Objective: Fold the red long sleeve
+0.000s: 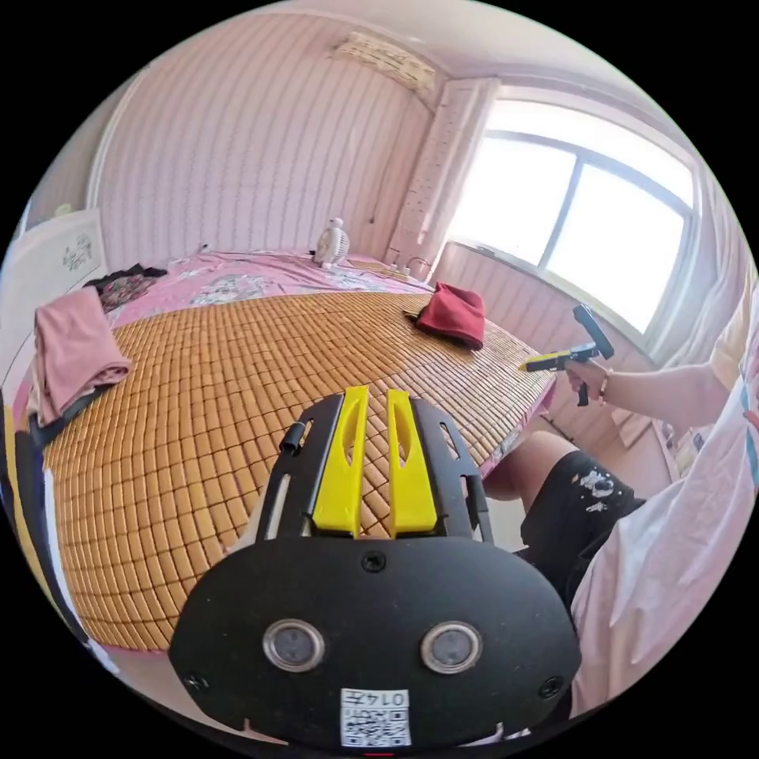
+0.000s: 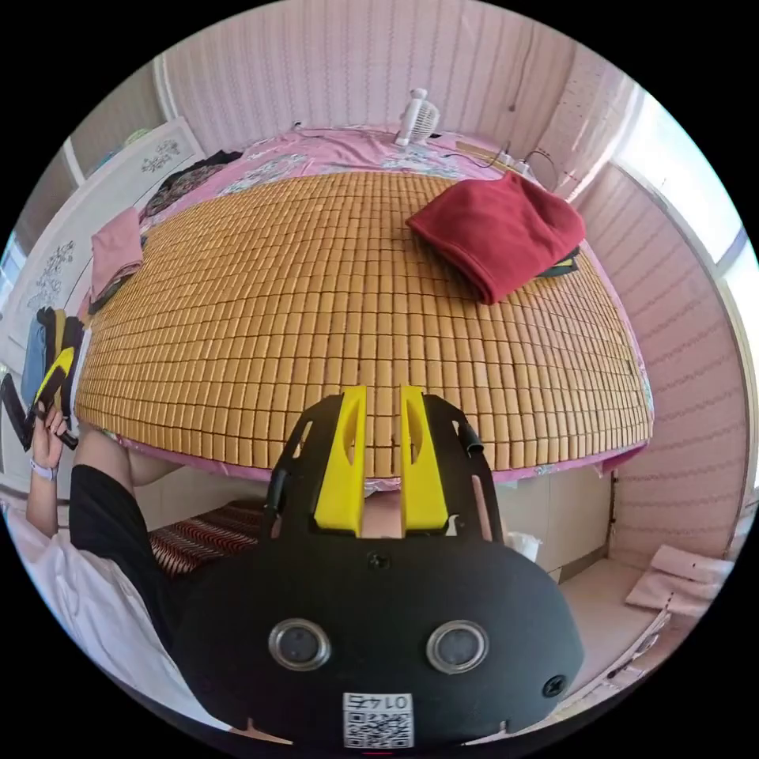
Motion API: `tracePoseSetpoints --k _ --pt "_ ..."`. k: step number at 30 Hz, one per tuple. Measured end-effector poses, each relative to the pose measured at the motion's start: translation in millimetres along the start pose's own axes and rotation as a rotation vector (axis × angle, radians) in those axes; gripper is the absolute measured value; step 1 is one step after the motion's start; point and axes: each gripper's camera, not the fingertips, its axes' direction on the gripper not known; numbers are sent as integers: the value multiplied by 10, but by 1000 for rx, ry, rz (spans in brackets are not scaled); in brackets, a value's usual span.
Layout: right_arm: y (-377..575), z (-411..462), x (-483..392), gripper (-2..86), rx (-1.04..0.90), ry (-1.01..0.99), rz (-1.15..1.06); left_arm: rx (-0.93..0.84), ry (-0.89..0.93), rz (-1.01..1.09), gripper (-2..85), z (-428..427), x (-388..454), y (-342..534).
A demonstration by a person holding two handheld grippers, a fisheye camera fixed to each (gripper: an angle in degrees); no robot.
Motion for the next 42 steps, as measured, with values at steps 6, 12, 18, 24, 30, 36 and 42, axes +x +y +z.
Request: tracePoseSetpoints --k 6,12,18,24,30,36,42 --pt "181 167 752 77 55 -37 152 -88 239 158 63 1042 571 -803" --pt "-66 441 1122 101 185 -118 186 -181 238 351 128 2405 992 -1838" --pt "-347 650 1555 172 225 -122 318 -316 206 425 142 4015 1342 -2822" --pt "-194 611 1754 101 249 -178 332 -415 253 379 136 5288 1708 -3329" --pt "68 -26 1831 51 330 -210 253 -548 232 427 -1 5423 1929 -3413" --pt "813 -897 1772 36 397 -305 230 -460 328 539 -8 4370 2027 -3408" --pt "2008 -1088 1267 31 239 -508 253 -495 473 260 18 3506 1817 -2332"
